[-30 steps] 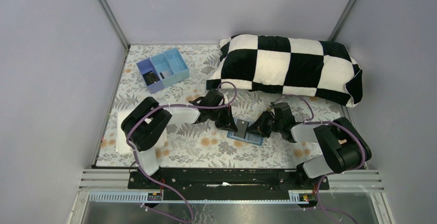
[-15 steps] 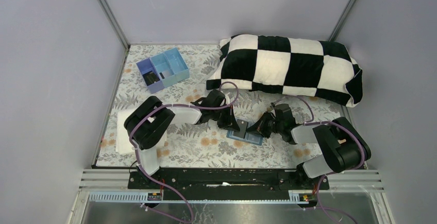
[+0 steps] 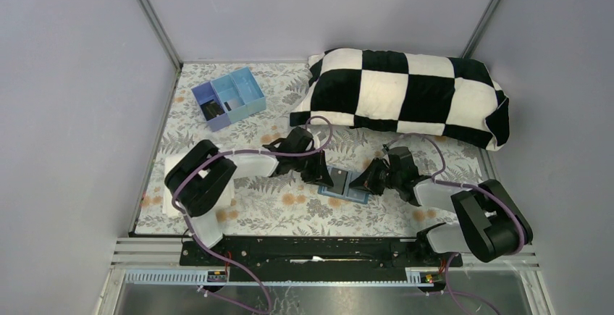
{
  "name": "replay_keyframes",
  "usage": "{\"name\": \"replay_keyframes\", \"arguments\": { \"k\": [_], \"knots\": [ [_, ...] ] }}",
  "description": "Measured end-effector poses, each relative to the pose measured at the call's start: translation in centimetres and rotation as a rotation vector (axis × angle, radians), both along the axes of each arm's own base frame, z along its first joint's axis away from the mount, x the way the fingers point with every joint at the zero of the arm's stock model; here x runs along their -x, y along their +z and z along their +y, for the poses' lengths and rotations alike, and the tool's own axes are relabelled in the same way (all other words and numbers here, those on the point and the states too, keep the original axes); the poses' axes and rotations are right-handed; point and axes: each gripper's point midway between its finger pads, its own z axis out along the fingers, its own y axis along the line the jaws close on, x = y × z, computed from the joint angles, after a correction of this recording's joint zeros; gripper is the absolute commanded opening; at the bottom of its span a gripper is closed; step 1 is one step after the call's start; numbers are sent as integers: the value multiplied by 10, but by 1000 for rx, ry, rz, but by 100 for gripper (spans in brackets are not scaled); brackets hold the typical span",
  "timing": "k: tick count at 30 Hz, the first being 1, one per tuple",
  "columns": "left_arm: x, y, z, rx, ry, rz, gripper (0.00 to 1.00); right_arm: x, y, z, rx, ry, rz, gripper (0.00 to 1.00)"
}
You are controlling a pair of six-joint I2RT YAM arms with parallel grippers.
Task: Take the credit cards out of the card holder
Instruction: Remove the credit card from the card holder.
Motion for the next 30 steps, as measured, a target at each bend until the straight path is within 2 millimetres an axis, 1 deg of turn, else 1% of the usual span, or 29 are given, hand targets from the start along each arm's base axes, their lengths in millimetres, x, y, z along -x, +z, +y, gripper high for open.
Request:
{"name": "replay_keyframes", "arguments": {
  "k": [1,5,9,11,13,20,24,30],
  "knots": [
    [2,2,2,-7,-8,-6,21,1,-1,-1,7,1,3,16],
    [2,11,6,-22,-27,-40,22,2,-3,-4,29,3,8,17],
    [0,11,8,-45,-37,-58,27,0,-1,-3,29,2,3,23],
    [-3,10,7,-55,-37,-62,30,-2,0,-2,27,2,-1,24],
    [-6,9,6,-62,-35,-69,31,-4,2,-1,25,2,-6,24],
    [-14,4,3,-85,-41,-82,31,-13,6,4,13,8,-19,26],
    [-16,4,2,-88,-41,-84,31,-13,5,5,4,12,-11,27],
    [-18,2,-2,-84,-47,-78,27,-14,2,7,-2,11,1,28]
  ]
}}
